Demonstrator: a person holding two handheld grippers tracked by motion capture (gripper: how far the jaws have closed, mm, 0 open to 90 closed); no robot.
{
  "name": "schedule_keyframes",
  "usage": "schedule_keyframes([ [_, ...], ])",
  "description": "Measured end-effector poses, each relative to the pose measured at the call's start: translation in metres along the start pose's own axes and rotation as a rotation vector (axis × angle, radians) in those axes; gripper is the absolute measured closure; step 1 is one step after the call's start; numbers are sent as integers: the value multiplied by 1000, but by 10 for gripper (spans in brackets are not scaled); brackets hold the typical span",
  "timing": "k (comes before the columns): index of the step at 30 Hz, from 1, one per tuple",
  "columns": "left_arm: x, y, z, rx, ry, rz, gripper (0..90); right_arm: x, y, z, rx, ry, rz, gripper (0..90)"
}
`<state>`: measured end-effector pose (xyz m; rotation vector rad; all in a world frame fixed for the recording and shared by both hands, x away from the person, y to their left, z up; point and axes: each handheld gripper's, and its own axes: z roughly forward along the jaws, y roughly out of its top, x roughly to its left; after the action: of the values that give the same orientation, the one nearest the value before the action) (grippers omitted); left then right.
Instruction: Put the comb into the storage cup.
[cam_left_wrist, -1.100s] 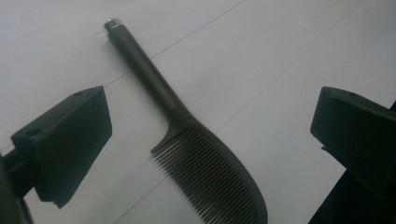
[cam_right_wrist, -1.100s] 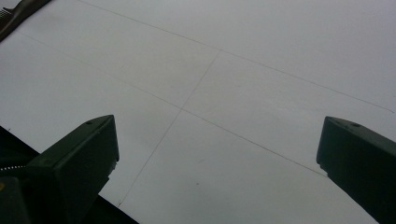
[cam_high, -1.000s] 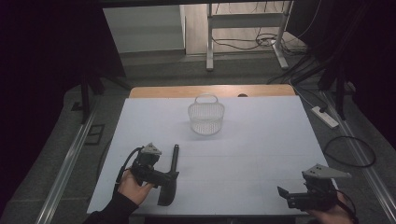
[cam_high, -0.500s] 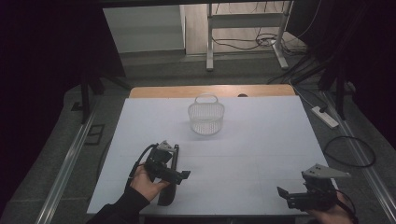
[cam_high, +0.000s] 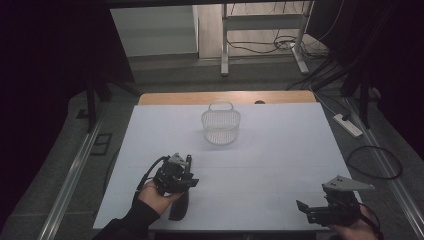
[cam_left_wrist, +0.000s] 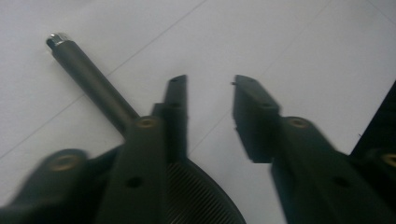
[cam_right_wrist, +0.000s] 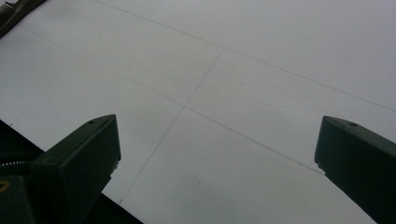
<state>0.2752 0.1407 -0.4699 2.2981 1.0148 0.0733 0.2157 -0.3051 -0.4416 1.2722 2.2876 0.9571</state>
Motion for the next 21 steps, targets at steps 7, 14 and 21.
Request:
schedule_keyframes([
  [7, -1, -3, 4, 23, -19, 39, 889, 0, 0, 1, 8, 0, -3, 13],
  [14, 0, -7, 15, 56, -33, 30, 889, 0, 0, 0, 9, 3, -5, 14],
  [21, -3, -13, 27, 119, -14, 26, 889, 0, 0, 0, 10, 6, -5, 14],
])
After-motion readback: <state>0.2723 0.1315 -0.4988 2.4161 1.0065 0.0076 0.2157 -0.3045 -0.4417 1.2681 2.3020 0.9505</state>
